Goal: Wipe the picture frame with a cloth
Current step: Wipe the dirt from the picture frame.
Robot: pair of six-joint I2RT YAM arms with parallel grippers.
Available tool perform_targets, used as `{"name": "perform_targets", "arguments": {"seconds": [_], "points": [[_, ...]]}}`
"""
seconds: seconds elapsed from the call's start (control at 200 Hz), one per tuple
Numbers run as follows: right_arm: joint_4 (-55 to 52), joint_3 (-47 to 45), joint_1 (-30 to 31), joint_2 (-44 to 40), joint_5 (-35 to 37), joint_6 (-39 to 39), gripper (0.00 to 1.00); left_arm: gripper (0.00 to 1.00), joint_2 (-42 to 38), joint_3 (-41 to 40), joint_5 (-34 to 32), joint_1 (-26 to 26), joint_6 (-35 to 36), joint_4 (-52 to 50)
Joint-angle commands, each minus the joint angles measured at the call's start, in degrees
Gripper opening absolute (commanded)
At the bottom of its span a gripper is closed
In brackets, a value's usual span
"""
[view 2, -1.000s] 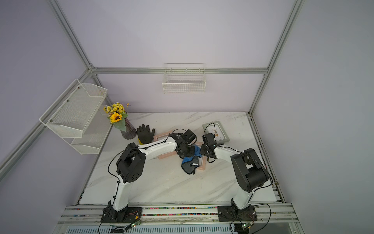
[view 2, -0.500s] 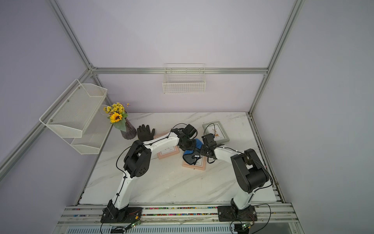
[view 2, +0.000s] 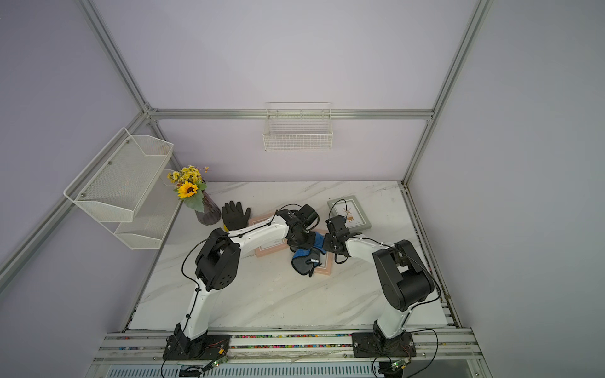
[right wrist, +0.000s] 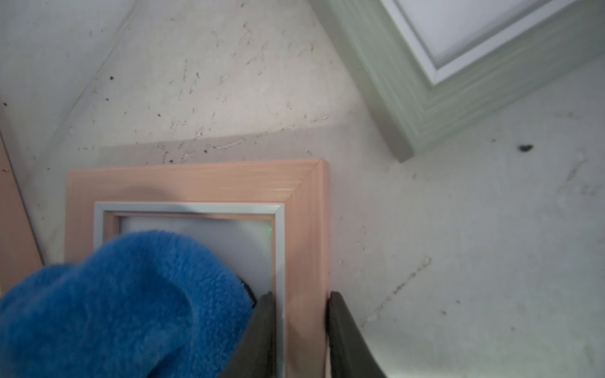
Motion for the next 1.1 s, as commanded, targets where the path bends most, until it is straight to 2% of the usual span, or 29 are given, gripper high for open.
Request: {"name": "perform_targets", "arguments": {"seconds": [0.0,0.095,0.335,0.435,0.545,0.815,1.095], "points": [[-4.5,-0.4,0.1,1.2,0.7,-0.4,0.28,0.01,4.7,6.7,-3.9,3.0,3.1,-3.2],[-4.6,-0.6,0.1,0.9,0.9,-0.2,0.28,0.0,4.7,6.9,-2.6,2.7,2.6,-3.9],[-3.8,-0.5,0.1,1.8,0.1,0.0,0.28,0.0,-9.4,-15.5,-1.3,-1.6,-0.6,1.1],[-4.1,-0.1,0.1,2.0,0.2,-0.4,0.28,0.01,-12.3,-19.8,-0.5,-3.4,-1.3,2.3],[-4.7,0.4,0.1,1.8,0.5,-0.4,0.28,0.01,-10.0,-17.8,-1.2,-2.9,-1.4,2.3],[-5.5,-0.4,0.1,-0.3,1.2,-0.1,0.28,0.01,-1.6,-4.2,-2.4,1.4,0.6,1.1],[-3.3,-2.1,0.2,-0.2,-1.6,0.0,0.28,0.01,-1.1,-3.6,4.2,-1.2,-1.1,1.8]]}}
